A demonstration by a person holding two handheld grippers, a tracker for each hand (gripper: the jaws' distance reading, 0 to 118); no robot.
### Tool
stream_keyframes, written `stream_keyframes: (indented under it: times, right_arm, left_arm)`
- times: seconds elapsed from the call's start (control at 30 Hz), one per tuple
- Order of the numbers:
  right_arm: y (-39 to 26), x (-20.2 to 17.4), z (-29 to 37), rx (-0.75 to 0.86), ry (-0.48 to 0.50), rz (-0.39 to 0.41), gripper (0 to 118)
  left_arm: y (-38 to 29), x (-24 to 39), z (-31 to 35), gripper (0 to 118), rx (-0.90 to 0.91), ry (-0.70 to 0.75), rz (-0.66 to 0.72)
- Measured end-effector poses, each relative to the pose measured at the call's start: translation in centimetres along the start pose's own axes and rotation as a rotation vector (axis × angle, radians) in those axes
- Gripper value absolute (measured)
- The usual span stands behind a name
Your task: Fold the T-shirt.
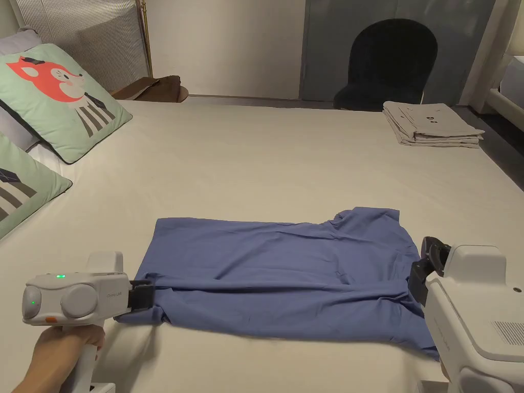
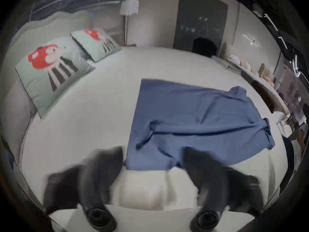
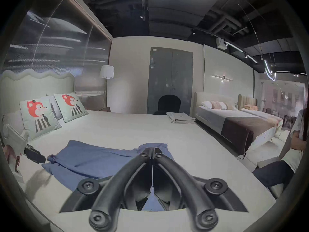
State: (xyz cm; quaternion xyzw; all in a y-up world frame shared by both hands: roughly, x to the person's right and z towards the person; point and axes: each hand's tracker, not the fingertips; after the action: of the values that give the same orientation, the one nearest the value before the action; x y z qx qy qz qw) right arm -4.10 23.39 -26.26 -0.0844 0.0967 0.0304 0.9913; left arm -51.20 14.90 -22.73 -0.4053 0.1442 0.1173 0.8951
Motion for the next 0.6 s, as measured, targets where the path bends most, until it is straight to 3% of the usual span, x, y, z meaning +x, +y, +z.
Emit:
stream_keyframes:
  times: [0.03,0.07,0.23,0.3,0.37,0.5,0.6]
  right_arm:
    - [-0.2,0.1,-0.4,-0.013,-0.002,-0.002,0]
    - [-0.5,0.2,-0.8,-0.024,-0.004,-0.004,0]
    - [-1.4,0.9,-2.4,-0.078,-0.011,-0.010,0]
    - [-1.6,1.3,-2.5,-0.087,-0.020,-0.011,0]
    - [-1.9,1.9,-2.7,-0.098,-0.030,-0.011,0]
    - [-3.0,3.7,-3.6,-0.164,-0.051,-0.059,0]
    - [-5.0,5.7,-5.4,-0.323,-0.064,-0.167,0]
  left_arm:
    - [-0.1,-0.3,-0.7,95,-0.023,0.011,0.014]
    - [-0.2,-0.5,-1.2,110,-0.021,0.027,0.026]
    - [-0.8,-0.8,-3.8,107,-0.063,0.077,0.071]
    - [-1.2,-0.7,-4.6,94,-0.072,0.075,0.066]
    - [-1.6,0.0,-5.1,54,-0.088,0.078,0.055]
    - [-2.0,1.4,-4.8,12,-0.069,0.059,0.003]
    - [-1.6,1.7,-4.1,7,-0.058,0.045,-0.001]
